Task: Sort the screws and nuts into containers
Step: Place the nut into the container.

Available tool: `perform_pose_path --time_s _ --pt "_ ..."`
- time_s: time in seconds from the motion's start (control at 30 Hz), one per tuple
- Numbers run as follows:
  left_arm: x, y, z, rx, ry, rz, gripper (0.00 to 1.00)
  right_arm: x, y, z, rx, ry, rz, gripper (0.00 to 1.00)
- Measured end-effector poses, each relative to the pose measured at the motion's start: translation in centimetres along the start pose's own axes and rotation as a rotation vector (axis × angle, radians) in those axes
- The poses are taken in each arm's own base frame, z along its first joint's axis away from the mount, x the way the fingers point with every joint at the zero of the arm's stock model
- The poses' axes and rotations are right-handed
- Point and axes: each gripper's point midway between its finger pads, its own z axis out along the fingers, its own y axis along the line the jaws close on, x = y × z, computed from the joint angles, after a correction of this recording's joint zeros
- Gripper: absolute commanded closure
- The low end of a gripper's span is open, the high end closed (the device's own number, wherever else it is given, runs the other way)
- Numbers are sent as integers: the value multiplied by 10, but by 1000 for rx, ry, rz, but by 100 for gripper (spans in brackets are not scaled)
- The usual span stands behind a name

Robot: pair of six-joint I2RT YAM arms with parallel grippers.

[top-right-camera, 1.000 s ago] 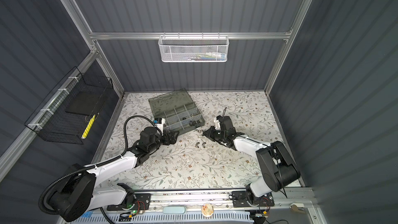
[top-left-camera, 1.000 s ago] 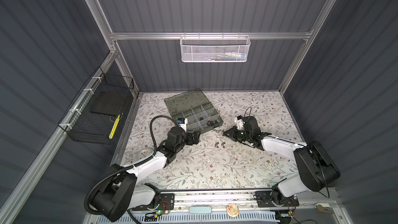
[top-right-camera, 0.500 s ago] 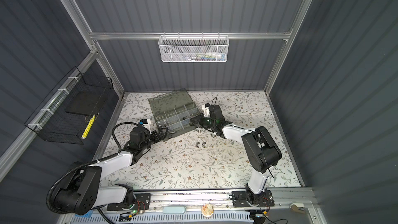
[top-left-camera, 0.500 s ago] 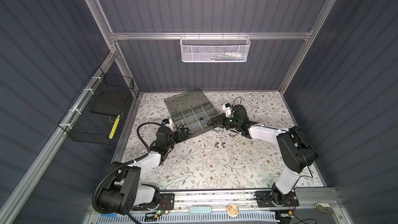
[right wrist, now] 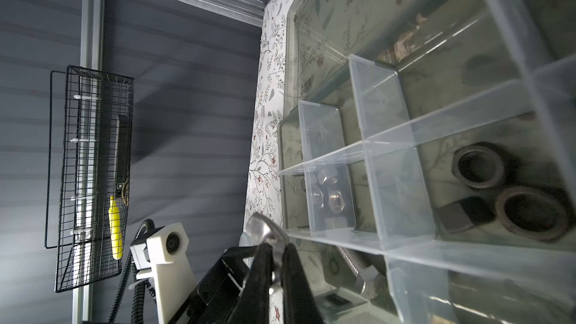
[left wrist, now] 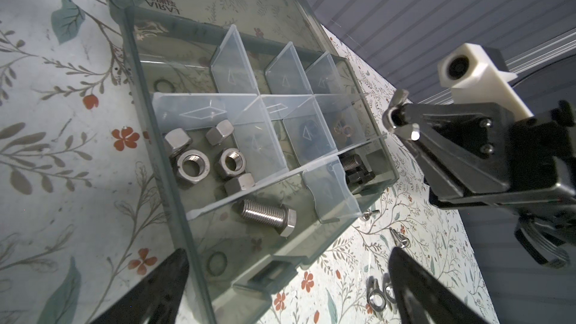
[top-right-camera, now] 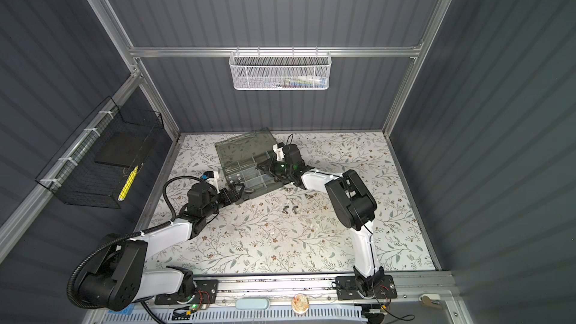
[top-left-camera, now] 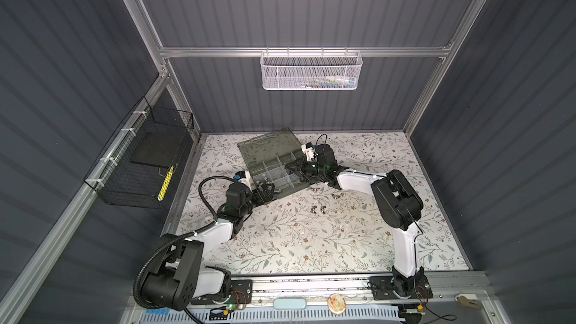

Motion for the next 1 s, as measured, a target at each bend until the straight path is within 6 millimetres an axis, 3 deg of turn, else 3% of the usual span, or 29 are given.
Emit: perform_pose_path --time_s 0.37,0.77,1.0 --pt "0 -1 0 3 2 0 0 -8 -1 14 1 -1 1 95" --pt "1 -1 0 5 4 0 0 8 -32 39 65 49 27 90" --pt "1 -2 0 9 6 0 0 10 -44 41 101 51 29 84"
